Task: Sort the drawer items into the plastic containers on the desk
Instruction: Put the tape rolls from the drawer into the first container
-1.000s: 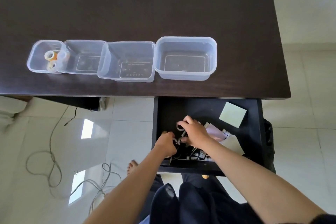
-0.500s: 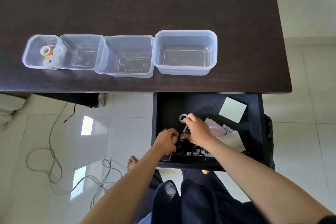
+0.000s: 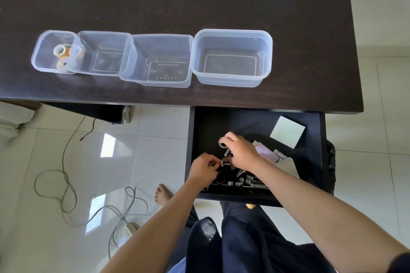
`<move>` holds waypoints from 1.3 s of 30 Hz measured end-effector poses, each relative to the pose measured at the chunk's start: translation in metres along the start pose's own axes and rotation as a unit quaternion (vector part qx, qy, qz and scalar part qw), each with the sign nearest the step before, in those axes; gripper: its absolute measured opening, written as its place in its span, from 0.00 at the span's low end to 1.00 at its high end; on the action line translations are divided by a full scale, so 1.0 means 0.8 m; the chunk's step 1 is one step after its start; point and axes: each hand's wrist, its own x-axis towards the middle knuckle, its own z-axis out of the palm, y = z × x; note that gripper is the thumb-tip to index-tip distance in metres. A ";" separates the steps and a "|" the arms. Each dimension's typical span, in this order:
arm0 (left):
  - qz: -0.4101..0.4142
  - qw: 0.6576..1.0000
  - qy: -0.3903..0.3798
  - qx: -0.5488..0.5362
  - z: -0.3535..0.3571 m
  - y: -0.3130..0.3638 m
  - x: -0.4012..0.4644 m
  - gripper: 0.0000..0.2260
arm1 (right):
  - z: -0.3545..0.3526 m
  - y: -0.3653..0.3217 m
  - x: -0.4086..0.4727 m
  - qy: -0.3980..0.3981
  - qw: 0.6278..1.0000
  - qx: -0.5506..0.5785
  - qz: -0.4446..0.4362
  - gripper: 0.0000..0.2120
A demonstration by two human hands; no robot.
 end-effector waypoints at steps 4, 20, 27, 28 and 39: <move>0.011 1.000 0.029 -0.001 0.004 0.000 -0.002 0.13 | 0.005 -0.004 -0.001 -0.014 0.999 -0.030 -0.024 0.22; -0.005 0.990 0.070 -0.125 -0.006 0.015 -0.012 0.07 | -0.001 0.000 -0.020 0.043 0.996 0.078 -0.029 0.08; -0.013 0.984 0.083 -0.158 -0.023 0.023 -0.011 0.08 | -0.006 -0.002 -0.020 0.064 0.997 0.051 -0.007 0.07; -0.015 0.984 0.080 -0.160 -0.025 0.024 -0.011 0.07 | -0.006 -0.004 -0.018 0.043 0.998 0.043 -0.001 0.10; -0.024 0.980 0.090 -0.177 -0.036 0.028 -0.010 0.06 | -0.002 -0.009 0.007 -0.014 1.000 0.028 0.004 0.07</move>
